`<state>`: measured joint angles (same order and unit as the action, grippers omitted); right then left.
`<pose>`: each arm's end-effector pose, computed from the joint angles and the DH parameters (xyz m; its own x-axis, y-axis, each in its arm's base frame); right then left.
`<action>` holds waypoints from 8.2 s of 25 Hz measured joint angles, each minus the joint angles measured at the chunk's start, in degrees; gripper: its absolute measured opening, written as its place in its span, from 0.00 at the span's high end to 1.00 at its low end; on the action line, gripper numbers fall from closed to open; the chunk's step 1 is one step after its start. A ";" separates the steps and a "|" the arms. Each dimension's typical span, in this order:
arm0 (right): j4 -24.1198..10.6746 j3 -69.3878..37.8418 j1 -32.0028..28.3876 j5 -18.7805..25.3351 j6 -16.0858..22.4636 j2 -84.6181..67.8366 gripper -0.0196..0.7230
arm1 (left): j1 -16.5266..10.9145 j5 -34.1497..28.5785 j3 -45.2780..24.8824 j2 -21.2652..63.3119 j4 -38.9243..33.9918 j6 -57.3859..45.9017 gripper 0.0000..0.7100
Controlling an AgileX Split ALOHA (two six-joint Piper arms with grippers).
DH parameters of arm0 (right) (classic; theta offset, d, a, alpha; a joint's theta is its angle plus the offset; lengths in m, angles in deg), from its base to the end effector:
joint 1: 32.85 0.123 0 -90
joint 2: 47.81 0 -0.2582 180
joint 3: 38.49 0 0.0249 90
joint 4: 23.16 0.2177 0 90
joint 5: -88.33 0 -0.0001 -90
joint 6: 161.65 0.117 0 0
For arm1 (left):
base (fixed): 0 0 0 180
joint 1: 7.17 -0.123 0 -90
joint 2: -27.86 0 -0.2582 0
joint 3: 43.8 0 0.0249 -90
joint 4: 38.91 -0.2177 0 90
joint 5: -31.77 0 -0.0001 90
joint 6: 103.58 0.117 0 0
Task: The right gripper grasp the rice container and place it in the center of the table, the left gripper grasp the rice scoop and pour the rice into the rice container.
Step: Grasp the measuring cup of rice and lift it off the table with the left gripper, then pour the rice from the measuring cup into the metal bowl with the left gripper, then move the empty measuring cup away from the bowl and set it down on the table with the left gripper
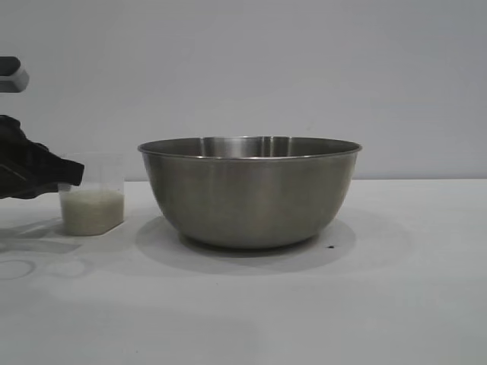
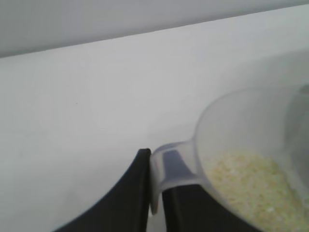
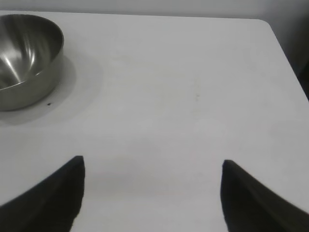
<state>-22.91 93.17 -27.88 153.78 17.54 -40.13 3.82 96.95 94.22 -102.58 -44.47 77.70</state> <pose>0.0104 0.0014 0.2387 -0.5189 -0.0575 -0.8529 -0.0964 0.9953 -0.0084 0.3240 -0.0734 0.0722 -0.2748 0.1174 -0.9543 0.2902 0.9563 0.0341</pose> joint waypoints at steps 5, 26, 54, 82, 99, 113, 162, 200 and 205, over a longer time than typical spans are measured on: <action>0.00 0.00 0.00 0.00 0.00 0.00 0.24 | 0.00 -0.20 0.00 0.80 0.00 0.92 1.00; 0.00 0.00 0.00 0.00 0.00 0.00 0.24 | 0.03 -0.49 13.77 15.07 -19.33 17.88 1.00; 0.00 0.00 0.00 0.00 0.00 0.00 0.24 | 8.54 -12.36 26.98 13.78 -45.26 55.32 1.00; 0.00 0.00 0.00 0.00 0.00 0.00 0.24 | 12.74 -14.64 26.98 12.75 -43.36 87.50 1.00; 0.00 0.00 0.00 0.00 0.00 0.00 0.24 | 14.29 -14.27 26.98 12.75 -45.46 108.94 1.00; 0.00 0.00 0.00 0.00 0.00 0.00 0.24 | 14.29 -14.17 26.98 12.75 -46.53 106.30 1.00; 0.02 0.00 0.00 0.00 0.00 0.00 0.24 | 2.77 -30.68 26.71 10.60 18.43 15.41 1.00; 0.12 0.00 0.00 0.00 0.00 0.00 0.24 | 2.52 -0.08 -4.21 -1.07 9.92 -1.03 0.54; 0.12 0.00 0.00 0.00 0.00 0.00 0.24 | 2.52 -0.08 -11.87 6.94 8.98 -1.06 0.51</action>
<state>-22.79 93.17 -27.88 153.78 17.54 -40.13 6.33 96.87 82.35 -95.63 -35.48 76.65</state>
